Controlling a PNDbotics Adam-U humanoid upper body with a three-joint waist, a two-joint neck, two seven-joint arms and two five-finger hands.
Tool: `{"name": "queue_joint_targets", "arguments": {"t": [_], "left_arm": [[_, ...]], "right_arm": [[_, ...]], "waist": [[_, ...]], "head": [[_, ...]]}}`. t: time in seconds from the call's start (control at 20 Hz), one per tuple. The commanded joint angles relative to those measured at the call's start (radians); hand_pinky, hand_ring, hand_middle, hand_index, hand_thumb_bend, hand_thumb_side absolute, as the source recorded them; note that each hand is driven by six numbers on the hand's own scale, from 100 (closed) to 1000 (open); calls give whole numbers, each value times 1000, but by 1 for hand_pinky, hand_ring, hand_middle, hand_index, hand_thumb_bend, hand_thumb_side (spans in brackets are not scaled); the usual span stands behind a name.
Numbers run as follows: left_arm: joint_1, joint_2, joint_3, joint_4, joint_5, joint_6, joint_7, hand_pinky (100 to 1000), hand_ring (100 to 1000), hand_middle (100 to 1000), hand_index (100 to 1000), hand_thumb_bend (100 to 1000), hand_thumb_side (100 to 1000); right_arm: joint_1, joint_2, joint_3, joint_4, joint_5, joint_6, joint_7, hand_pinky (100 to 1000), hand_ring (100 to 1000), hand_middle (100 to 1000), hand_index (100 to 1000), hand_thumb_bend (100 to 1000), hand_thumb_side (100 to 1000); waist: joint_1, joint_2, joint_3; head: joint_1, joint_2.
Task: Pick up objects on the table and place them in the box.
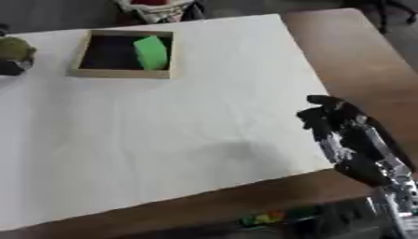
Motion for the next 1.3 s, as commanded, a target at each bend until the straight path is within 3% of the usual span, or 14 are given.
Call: {"name": "queue_joint_targets", "arguments": {"t": [0.05, 0.4, 0.45, 0.7, 0.85, 1.0, 1.3], "left_arm": [[-8, 48, 8, -1, -2, 16, 44, 713, 680, 752, 904, 344, 106], [8, 49, 1, 16, -27, 24, 60, 707, 662, 723, 872, 353, 116], [11, 48, 1, 19, -33, 25, 61, 678, 615, 658, 825, 316, 122], [20, 46, 1, 23, -56, 28, 78, 620, 505, 497, 697, 259, 124], [17, 45, 6, 12, -58, 25, 109, 561, 431, 395, 593, 181, 110], [11, 46, 8, -27, -43, 9, 150, 523, 397, 348, 547, 109, 102], [-20, 49, -13, -197, 33, -80, 128, 501, 386, 329, 536, 100, 101]], "right_arm": [[-6, -19, -8, -9, 4, -3, 0, 780, 751, 507, 847, 100, 470], [-5, -20, -8, -8, 4, -4, 1, 780, 751, 506, 847, 100, 470], [-5, -20, -9, -7, 4, -4, 0, 780, 751, 506, 847, 100, 470], [-6, -20, -9, -6, 5, -5, 0, 780, 751, 506, 847, 100, 470], [-5, -21, -9, -5, 5, -6, 0, 780, 751, 505, 847, 100, 470], [-5, -21, -9, -5, 5, -6, 0, 780, 751, 505, 847, 100, 470], [-4, -22, -10, -4, 6, -7, -1, 780, 751, 505, 847, 100, 470]], "waist": [[-1, -13, 3], [-3, -9, 9], [-4, -7, 10], [-6, -4, 12], [-7, -4, 14], [-7, -5, 15], [-5, -10, 21]], "head": [[-4, 5], [-6, 5], [-6, 5], [-8, 5], [-8, 5], [-11, 5], [-12, 5]]}}
